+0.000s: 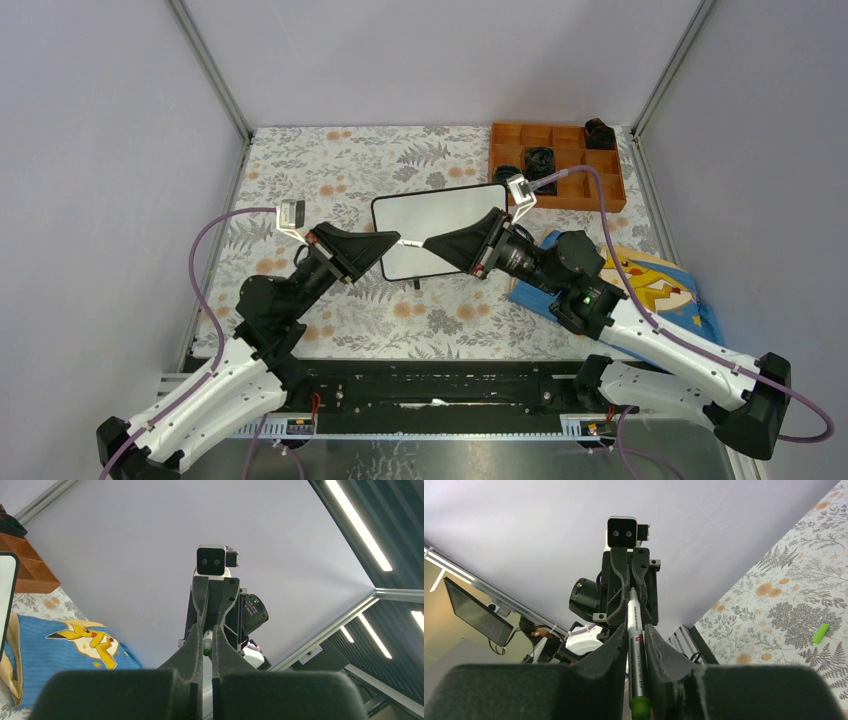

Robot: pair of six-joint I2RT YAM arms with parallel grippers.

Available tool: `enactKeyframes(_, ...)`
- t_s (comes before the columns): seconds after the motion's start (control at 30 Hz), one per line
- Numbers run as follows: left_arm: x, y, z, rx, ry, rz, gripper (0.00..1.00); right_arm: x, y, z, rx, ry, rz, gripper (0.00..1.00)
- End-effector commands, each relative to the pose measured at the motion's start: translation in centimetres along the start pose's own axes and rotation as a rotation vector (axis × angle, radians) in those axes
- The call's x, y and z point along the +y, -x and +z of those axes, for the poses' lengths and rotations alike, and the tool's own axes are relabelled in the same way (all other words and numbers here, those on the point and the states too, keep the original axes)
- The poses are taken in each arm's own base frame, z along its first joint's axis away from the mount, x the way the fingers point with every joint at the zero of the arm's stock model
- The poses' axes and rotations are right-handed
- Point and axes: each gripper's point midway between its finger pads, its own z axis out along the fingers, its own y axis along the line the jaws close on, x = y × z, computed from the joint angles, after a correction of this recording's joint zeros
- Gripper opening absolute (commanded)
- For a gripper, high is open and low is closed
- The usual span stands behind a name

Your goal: Write a sentence on the whiteboard

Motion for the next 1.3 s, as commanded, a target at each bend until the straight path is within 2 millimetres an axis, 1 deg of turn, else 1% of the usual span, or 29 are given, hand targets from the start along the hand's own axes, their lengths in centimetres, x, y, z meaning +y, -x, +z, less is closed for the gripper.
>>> enactKeyframes(0.0,-0.03,-0.1,-0.14,-0.008,-0.015,0.008,0.0,1.7,1.63,0.13,-0.064,0.061,-0.009,0.21)
enactKeyframes(0.1,0.13,-0.17,-0.15,-0.006,-0.01,0.009,0.0,1.67,1.61,0.09,-0.064,0.062,-0.011,0.13)
enactKeyframes(0.17,0.12,-0.22,-0.15,-0.004,-0.01,0.011,0.0,1.68,1.64,0.04,-0.068,0.062,-0.01,0.1)
enactKeyframes(0.2,0.11,-0.24,-0.16,-0.003,-0.011,0.011,0.0,1.64,1.65,0.02,-0.071,0.062,-0.009,0.11)
enactKeyframes(0.3,0.23,-0.25,-0.15,-0.003,-0.007,0.012,0.0,1.74,1.78,0.02,-0.078,0.066,-0.004,0.22)
enactKeyframes(0.37,0.2,-0.26,-0.17,-0.003,-0.007,0.011,0.0,1.68,1.87,0.04,-0.083,0.063,0.0,0.26)
enactKeyframes(0.7,0.33,-0.4,-0.21,0.001,-0.003,0.012,0.0,1.66,1.8,0.16,-0.079,0.063,0.005,0.27)
enactKeyframes(0.87,0.38,-0.34,-0.13,-0.001,0.001,0.011,0.0,1.84,1.49,0.25,-0.06,0.076,0.003,0.18)
enactKeyframes(0.93,0.35,-0.32,-0.12,-0.002,0.001,0.014,0.0,1.93,1.45,0.22,-0.057,0.08,0.002,0.17)
enactKeyframes(1.03,0.38,-0.29,-0.11,-0.003,0.004,0.016,0.0,1.95,1.28,0.15,-0.049,0.083,0.003,0.2)
enactKeyframes(1.1,0.38,-0.3,-0.11,-0.002,0.005,0.017,0.0,2.0,1.2,0.1,-0.045,0.085,0.004,0.27)
enactKeyframes(1.17,0.49,-0.29,-0.11,-0.003,0.008,0.017,0.0,1.99,1.16,0.05,-0.044,0.084,0.006,0.31)
enactKeyframes(1.27,0.54,-0.36,-0.1,0.0,0.01,0.016,0.0,1.99,1.1,-0.05,-0.044,0.086,0.004,0.3)
